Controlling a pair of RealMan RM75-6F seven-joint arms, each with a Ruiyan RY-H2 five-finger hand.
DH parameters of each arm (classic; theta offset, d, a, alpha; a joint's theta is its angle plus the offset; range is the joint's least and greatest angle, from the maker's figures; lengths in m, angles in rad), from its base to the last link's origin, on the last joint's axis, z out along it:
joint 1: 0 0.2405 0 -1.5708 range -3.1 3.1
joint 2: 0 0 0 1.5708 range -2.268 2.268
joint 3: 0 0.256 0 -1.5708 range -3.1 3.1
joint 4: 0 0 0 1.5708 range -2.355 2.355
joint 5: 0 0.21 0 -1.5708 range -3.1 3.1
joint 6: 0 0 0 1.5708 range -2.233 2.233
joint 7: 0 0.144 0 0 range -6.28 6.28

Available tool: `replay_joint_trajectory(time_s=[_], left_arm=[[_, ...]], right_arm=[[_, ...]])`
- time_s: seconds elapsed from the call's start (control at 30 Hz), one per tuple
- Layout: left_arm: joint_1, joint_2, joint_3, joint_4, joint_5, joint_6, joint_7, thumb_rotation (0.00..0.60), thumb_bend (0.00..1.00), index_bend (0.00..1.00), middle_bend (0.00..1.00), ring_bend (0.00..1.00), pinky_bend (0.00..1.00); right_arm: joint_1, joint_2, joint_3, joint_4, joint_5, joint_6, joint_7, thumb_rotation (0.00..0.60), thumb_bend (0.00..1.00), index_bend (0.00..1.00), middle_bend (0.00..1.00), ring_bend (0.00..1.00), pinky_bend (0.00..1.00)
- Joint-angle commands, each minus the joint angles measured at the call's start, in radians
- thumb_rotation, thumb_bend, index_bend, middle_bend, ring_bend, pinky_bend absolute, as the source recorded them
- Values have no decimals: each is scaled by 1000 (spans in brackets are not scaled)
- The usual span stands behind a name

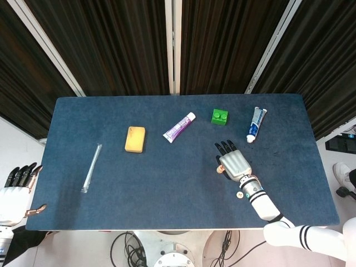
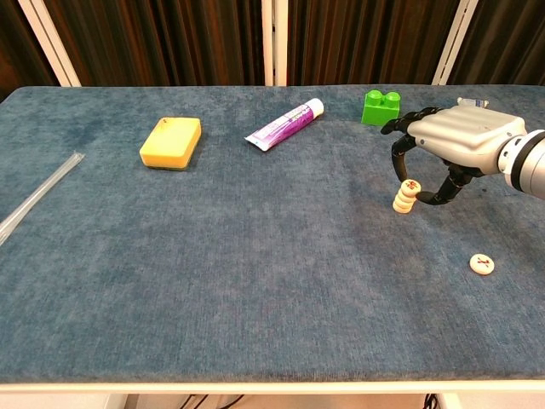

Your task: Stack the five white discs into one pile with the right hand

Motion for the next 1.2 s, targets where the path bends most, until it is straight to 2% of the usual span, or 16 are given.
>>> replay_joint_trajectory(time_s=[0.03, 0.4, 0.83, 1.2], left_arm=[[0, 0, 0, 0, 0, 0, 1, 600, 26, 0, 0, 0, 0], [1, -2, 1, 2, 0, 1, -1, 600, 26, 0, 0, 0, 0], [3, -3, 1, 8, 0, 4, -7, 600, 26, 0, 0, 0, 0], [7, -3, 3, 7, 5, 13, -6, 600, 26, 0, 0, 0, 0]], right_arm=[[0, 0, -1, -1, 3, 1, -1, 600, 270, 504, 69, 0, 0], [5, -1, -4, 1, 15, 0, -7, 600, 271, 496, 68, 0, 0], [11, -3, -7, 1, 30, -4, -9, 600, 270, 428, 60, 0, 0], [-7, 35, -13, -53, -10, 38, 18, 600, 266, 399, 56, 0, 0]])
